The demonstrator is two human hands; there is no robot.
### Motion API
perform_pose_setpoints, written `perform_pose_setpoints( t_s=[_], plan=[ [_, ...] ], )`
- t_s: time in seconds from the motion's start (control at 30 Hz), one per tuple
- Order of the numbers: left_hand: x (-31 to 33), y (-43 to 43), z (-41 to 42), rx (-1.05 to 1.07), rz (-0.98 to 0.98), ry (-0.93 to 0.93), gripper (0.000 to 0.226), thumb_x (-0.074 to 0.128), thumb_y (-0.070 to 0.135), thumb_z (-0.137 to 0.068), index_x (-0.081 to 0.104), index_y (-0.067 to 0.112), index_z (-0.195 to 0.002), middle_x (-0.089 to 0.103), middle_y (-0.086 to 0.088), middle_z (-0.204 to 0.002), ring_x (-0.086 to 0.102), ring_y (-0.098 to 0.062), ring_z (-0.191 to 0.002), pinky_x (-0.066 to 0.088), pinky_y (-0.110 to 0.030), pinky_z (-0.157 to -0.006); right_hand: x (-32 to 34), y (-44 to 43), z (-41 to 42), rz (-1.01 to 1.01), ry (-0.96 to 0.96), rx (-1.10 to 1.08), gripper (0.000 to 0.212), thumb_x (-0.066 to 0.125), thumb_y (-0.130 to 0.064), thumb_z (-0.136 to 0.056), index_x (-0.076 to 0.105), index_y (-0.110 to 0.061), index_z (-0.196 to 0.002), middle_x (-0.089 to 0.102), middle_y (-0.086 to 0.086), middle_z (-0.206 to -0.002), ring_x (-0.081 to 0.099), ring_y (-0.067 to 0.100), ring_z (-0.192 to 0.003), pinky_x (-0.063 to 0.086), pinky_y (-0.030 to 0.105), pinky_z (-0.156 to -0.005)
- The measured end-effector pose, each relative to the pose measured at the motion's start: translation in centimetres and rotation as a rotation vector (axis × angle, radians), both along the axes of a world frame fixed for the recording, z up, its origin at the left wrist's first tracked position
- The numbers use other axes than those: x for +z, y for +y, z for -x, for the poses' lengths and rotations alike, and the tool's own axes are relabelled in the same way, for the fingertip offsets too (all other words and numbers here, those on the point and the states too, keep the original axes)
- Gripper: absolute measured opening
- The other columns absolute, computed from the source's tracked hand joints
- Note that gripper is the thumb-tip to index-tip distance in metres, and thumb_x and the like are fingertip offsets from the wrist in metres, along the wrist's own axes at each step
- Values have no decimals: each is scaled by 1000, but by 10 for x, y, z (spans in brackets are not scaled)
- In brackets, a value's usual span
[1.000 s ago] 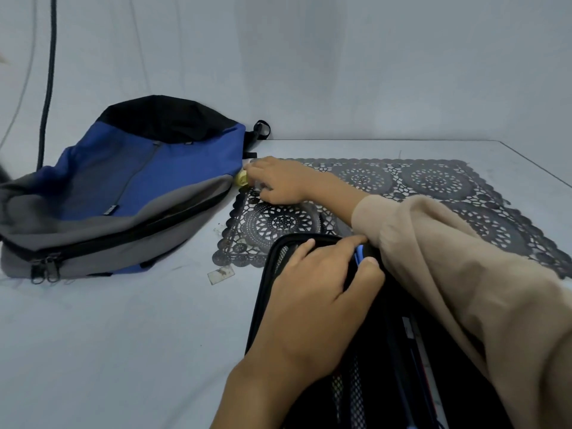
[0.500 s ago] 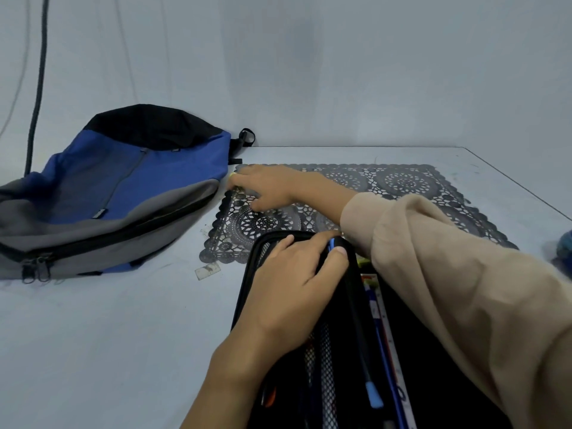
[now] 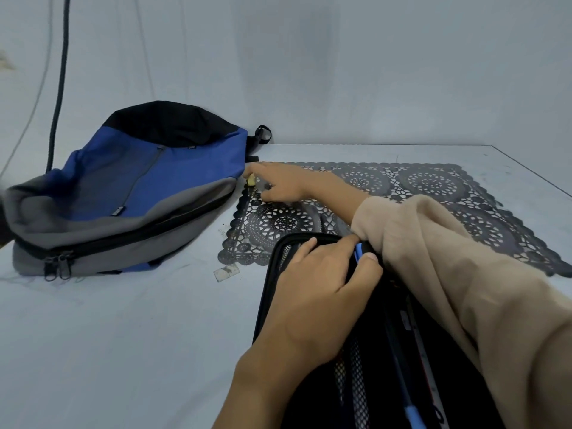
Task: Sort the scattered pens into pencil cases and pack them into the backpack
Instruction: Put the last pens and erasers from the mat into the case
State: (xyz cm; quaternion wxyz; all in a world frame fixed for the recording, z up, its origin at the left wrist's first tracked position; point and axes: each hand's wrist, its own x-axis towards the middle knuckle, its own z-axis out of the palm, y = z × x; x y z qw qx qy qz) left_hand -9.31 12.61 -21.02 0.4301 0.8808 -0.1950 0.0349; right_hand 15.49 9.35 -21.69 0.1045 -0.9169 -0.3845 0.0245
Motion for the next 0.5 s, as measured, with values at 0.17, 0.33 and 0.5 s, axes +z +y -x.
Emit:
perform_pose_setpoints(
  t_s=[0.17, 0.33, 0.5],
  plan=[
    [2, -1, 1, 1, -35, 2, 29, 36, 34, -101, 58, 28, -120, 62, 11, -119, 22, 29, -88, -1, 11, -84, 1, -4, 2, -83, -104, 23, 21, 64, -16, -86, 50, -12, -101, 54, 0, -93, 53, 22, -84, 40, 34, -71],
    [1, 0, -1, 10, -63, 18, 39, 32, 46, -100, 53, 37, -131, 59, 17, -125, 16, 45, -84, 1, 11, -85, 18, -22, 15, -60, -50, -19, 23, 79, -25, -76, 62, -17, -90, 56, -7, -78, 50, 11, -74, 35, 27, -64],
    [-7, 3, -4, 55, -58, 59, 62, 22, 59, -82, 46, 45, -138, 47, 29, -139, 20, 2, -139, 18, -13, -96, 48, -67, 52, 63, 26, -10, 26, 82, -37, -73, 73, -16, -84, 64, -5, -66, 54, 4, -59, 33, 14, -53]
  ],
)
